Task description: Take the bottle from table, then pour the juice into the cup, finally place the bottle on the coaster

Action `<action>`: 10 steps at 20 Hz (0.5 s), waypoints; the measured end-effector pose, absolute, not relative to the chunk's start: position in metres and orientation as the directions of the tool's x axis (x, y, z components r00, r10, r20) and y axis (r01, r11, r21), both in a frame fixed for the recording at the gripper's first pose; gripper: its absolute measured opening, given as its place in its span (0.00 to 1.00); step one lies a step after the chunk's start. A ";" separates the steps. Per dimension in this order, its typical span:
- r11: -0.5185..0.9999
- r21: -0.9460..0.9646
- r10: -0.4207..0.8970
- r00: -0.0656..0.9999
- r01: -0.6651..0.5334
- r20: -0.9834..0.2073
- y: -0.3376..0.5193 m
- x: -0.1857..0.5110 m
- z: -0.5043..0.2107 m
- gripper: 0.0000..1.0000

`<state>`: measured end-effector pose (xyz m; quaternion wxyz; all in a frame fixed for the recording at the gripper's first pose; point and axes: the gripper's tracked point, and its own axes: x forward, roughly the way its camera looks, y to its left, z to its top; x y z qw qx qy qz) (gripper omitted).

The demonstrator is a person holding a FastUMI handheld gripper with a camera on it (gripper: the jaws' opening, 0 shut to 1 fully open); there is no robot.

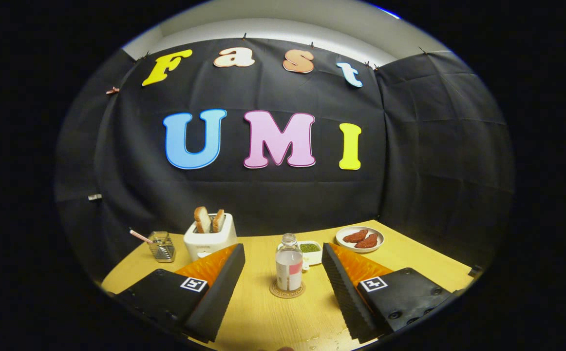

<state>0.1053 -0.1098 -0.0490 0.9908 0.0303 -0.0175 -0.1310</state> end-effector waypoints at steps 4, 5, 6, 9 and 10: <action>0.971 0.003 -0.240 0.969 0.240 0.060 -0.107 0.061 -0.020 0.97; 0.969 -0.016 -0.243 0.968 0.245 0.067 -0.107 0.054 -0.016 0.97; 0.967 -0.024 -0.253 0.965 0.255 0.072 -0.108 0.045 -0.012 0.97; 0.970 -0.036 -0.237 0.969 0.240 0.076 -0.100 0.027 -0.001 0.97; 0.969 -0.050 -0.237 0.969 0.241 0.072 -0.098 0.020 0.001 0.97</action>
